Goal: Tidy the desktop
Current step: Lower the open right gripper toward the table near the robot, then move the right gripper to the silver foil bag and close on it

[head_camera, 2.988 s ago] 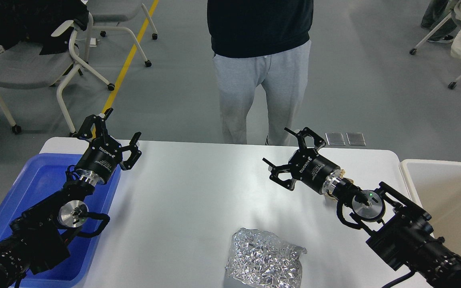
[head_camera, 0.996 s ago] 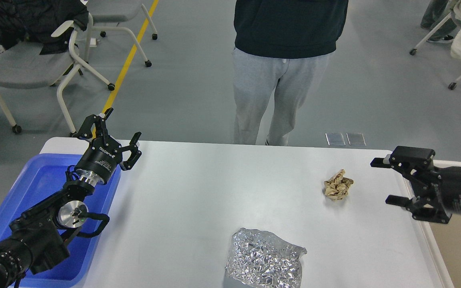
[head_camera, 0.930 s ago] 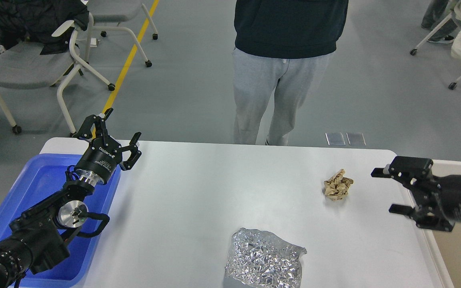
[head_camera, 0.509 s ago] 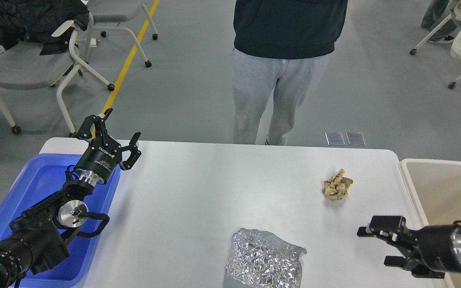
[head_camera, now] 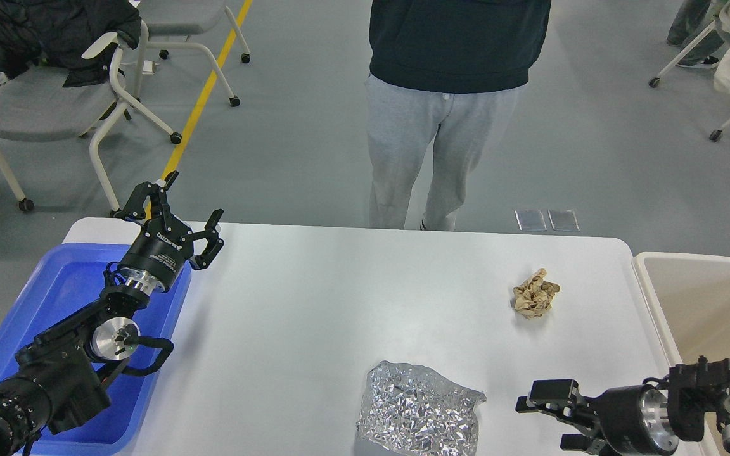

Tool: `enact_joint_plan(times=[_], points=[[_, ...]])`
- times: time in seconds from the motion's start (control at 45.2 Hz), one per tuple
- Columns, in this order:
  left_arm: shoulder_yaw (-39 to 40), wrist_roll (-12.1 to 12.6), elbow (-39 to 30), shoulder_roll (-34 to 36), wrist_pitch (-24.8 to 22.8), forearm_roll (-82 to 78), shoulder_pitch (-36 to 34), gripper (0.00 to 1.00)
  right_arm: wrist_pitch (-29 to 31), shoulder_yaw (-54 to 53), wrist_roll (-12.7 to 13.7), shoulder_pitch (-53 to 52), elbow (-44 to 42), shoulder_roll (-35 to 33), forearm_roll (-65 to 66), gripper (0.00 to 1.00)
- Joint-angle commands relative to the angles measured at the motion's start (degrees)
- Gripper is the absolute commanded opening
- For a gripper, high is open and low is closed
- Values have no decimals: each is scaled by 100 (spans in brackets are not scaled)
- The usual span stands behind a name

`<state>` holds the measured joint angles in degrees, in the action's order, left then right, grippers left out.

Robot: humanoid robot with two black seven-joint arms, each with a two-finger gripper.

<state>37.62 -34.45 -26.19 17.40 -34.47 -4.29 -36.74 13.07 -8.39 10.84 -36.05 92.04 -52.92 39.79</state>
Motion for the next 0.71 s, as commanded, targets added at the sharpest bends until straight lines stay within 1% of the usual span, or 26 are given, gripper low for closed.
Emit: enact_joint_plan(times=[0.0, 0.686], points=[[-1, 0, 0, 0, 2, -1, 0, 100, -85, 48, -21, 10, -433, 642, 126, 100], [8, 0, 0, 0, 2, -1, 0, 100, -173, 65, -82, 203, -1039, 1451, 433, 100]])
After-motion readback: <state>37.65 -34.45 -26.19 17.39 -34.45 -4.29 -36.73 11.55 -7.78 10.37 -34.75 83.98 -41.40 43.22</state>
